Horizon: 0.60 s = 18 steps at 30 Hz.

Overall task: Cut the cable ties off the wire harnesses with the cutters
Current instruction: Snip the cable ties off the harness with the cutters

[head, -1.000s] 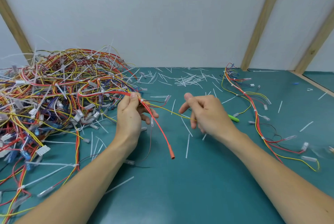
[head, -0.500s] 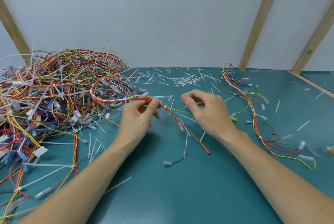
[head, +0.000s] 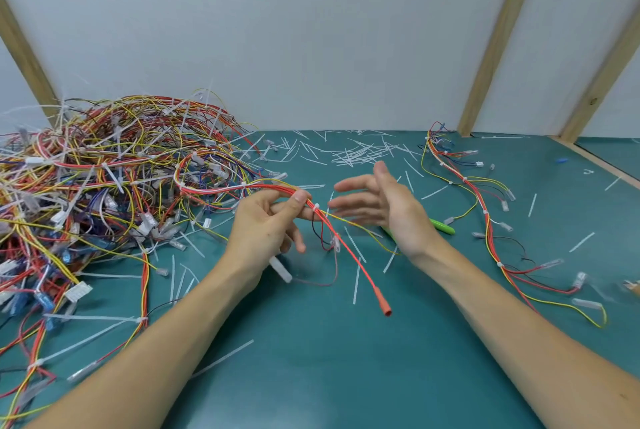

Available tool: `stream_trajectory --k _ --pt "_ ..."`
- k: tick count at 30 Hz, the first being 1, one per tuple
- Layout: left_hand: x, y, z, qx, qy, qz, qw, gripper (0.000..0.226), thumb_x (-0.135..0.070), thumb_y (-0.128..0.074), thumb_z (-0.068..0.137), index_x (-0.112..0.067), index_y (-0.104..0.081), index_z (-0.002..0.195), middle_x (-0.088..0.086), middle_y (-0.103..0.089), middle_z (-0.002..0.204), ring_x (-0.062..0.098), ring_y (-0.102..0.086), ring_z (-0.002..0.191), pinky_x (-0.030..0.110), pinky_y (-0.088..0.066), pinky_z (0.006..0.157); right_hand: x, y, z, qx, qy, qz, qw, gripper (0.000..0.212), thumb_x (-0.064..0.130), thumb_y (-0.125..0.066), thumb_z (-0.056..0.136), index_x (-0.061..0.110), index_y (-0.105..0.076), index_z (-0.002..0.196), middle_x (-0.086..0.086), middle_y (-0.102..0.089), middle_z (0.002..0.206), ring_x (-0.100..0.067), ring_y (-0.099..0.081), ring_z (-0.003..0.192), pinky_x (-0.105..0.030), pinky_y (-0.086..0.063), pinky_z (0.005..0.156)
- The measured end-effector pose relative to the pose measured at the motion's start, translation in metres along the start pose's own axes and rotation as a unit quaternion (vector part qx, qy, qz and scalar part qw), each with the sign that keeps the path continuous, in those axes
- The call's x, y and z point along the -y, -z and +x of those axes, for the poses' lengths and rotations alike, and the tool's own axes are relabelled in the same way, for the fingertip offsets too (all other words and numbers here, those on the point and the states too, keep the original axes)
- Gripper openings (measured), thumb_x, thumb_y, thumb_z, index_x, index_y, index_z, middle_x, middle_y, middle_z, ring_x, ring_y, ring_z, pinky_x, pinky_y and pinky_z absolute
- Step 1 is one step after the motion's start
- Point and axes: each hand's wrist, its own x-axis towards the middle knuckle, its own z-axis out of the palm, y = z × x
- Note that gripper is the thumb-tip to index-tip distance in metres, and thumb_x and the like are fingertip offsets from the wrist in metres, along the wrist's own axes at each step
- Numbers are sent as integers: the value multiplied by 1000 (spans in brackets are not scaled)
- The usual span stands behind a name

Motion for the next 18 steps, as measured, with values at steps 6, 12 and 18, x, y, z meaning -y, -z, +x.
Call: stream_trajectory --k 6,12,18 --pt "5 3 4 5 -16 -9 1000 30 -41 -66 83 -11 -69 86 7 -75 75 14 -34 27 18 -25 37 0 -9 -4 97 -94 18 991 63 52 -18 110 14 -69 113 -13 -79 106 -25 -78 82 -26 -57 61" --pt "6 4 6 -11 18 -55 998 34 -42 -71 76 -9 -70 86 5 -71 64 9 -29 28 15 -22 39 4 4 -3 188 -135 -22 973 81 73 -10 99 28 -78 100 -19 -77 86 -18 -54 37 -22 -37 40" --pt "6 7 8 -51 16 -32 998 20 -26 -68 93 -8 -71 87 2 -72 68 12 -39 32 18 -34 40 2 11 3 65 -101 26 992 82 70 -20 102 18 -82 90 -16 -68 63 -12 -29 28 -19 -20 32"
